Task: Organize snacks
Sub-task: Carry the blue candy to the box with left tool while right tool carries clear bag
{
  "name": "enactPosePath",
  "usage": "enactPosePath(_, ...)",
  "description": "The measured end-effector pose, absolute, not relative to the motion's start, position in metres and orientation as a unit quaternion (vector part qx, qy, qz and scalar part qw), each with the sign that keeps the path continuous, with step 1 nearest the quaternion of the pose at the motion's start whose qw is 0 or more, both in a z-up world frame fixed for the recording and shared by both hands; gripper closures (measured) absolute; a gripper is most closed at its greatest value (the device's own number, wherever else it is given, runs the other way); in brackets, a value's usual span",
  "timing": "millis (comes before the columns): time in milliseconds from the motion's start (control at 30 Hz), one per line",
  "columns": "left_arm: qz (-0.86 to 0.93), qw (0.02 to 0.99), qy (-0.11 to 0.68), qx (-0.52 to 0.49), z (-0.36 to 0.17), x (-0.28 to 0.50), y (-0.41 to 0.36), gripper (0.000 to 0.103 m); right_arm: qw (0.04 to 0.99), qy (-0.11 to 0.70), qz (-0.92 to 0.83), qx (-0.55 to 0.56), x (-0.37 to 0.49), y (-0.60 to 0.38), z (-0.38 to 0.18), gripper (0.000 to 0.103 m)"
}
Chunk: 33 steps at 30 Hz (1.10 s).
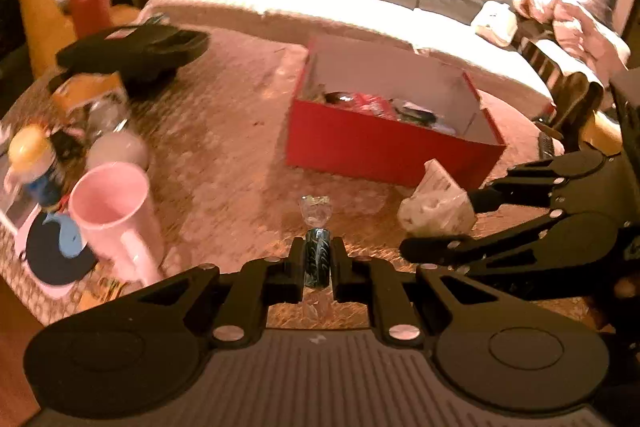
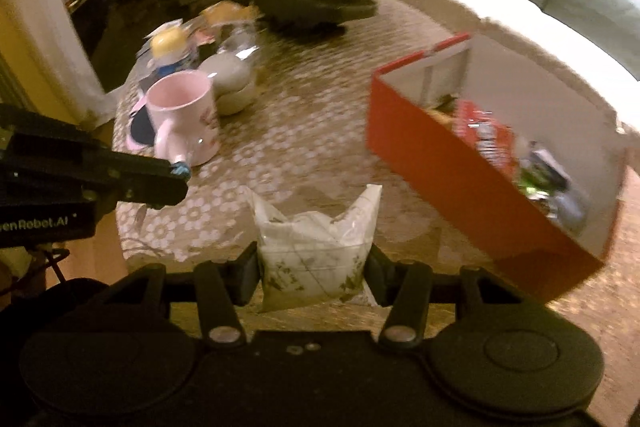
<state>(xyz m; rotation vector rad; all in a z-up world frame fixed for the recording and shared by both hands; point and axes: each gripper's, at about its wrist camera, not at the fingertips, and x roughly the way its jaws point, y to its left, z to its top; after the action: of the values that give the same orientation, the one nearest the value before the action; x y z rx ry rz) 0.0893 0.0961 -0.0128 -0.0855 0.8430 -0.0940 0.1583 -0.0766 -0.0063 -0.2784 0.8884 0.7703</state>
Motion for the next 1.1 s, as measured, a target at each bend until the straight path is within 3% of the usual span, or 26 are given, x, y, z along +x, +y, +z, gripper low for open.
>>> enactPosePath(667, -0.071, 0.919, 0.387, 0.034, 0.02, 0.183, 0.026, 0.091, 0.88, 0.373, 0.278, -0.094, 0.208, -0.162, 0.032, 0.051)
enactPosePath(1100, -0.061, 0.913, 0.398, 0.067, 0.01, 0.272, 0.005, 0.091, 0.898, 0.361, 0.231, -0.1, 0.276, -0.171, 0.034, 0.051)
